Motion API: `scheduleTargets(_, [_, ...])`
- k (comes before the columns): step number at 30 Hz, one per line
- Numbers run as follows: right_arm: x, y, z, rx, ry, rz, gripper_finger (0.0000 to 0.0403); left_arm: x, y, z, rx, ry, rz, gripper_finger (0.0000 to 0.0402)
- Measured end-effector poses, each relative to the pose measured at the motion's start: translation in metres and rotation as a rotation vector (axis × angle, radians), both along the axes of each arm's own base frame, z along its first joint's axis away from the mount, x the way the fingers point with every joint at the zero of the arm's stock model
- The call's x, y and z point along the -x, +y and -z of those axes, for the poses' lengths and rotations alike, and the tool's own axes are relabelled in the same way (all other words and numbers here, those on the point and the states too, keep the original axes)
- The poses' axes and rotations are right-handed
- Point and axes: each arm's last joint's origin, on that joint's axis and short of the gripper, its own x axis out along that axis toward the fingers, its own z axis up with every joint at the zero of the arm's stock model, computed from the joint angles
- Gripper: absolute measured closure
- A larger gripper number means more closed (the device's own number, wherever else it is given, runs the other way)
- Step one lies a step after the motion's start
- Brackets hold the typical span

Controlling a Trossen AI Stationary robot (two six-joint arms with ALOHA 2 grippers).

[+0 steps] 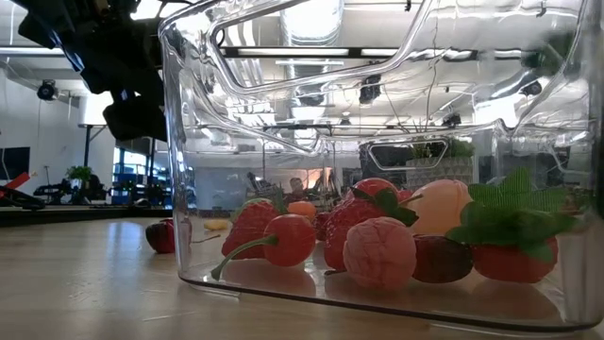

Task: Pick and placing Produce into tupperware
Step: Put the yellow pineapple into the transparent basket, then put the red cherry into the transparent basket

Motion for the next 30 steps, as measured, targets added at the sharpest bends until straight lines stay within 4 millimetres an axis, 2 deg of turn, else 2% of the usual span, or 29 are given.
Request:
scheduleTargets(6, [0.001,-0.035,-0.044,0.064,-0.119,0.050,0.0193,0.000,0.000,0.000,0.000,0.000,0.000,0.0144])
scheduleTargets(11, [-0.021,-0.073,-0.065,0.092,-0.171,0.022,0.0193,0.000,0.000,0.000,0.000,0.000,0.000,0.0144])
scheduleTargets(16, [-0.053,-0.105,-0.065,-0.054,-0.116,-0.081,0.0193,0.000,0.000,0.000,0.000,-0.002,0.000,0.0144])
scheduleTargets(19, [-0.065,-0.114,-0.057,-0.118,-0.074,-0.110,0.0186,0.000,0.000,0.000,0.001,-0.005,0.000,0.0144])
scheduleTargets(30, [-0.071,-0.117,-0.051,-0.111,-0.068,-0.084,0.0097,-0.001,0.000,-0.001,0.003,-0.015,0.000,0.0144])
